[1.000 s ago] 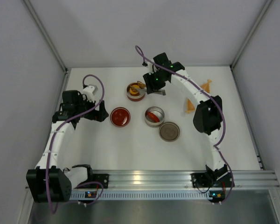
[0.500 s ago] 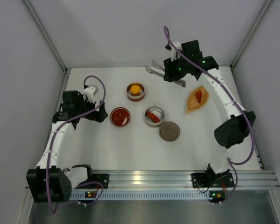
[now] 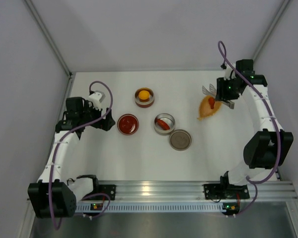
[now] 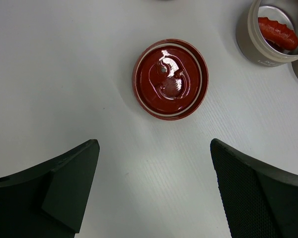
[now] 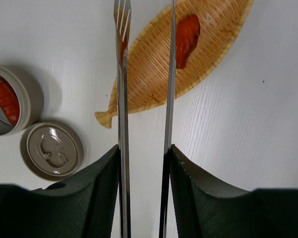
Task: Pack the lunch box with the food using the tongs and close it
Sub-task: Pick up the fake food from the plate.
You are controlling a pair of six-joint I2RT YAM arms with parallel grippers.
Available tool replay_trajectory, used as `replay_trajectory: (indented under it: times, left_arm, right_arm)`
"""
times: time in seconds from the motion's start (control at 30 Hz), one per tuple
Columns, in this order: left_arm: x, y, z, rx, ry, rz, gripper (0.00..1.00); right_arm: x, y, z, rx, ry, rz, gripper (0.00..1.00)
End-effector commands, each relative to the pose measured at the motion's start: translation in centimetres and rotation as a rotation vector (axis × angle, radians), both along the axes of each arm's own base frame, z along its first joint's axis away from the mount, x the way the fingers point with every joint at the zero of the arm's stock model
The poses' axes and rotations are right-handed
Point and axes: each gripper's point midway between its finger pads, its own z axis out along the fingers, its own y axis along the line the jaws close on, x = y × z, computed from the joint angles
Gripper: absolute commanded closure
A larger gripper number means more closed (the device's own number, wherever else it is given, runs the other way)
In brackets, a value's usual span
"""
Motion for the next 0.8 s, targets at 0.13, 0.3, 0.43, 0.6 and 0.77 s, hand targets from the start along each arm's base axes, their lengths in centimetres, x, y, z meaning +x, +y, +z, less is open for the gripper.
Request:
replay_trajectory:
  times: [0.13,0.3,0.43,0.6,0.77]
  left_arm:
    - [0.5,-0.2,0.5,-0.017,-0.049,0.003,0.02]
    - [0.6,-0.2,0.6,-0.011,-0.063,0.001,0.02]
    - [0.4,-0.2,0.4,-0.006,-0.058,-0.005,0.02]
    - [0.5,-0.1,0.4,-0.002,-0.06,-0.005,0.02]
    - [0.6,-0.1,0.4,-0.004,-0.059,-0.007,0.02]
  right_arm:
    - [-1.4,-1.7,0.0,-0.051,-0.017,-0.06,0.59]
    - [-1.2,-2.7,-2.0,-0.06,0.012,-0.084,0.58]
    - [-1.1,-3.3,-2.9,-0.06,0.028,-0.092,0.59]
    - [-1.3,-3.9,-3.5,-0.063,0.032,-0.106,0.59]
    - [-1.4,-4.1,-4.0,-0.07,0.041,-0.108,0.58]
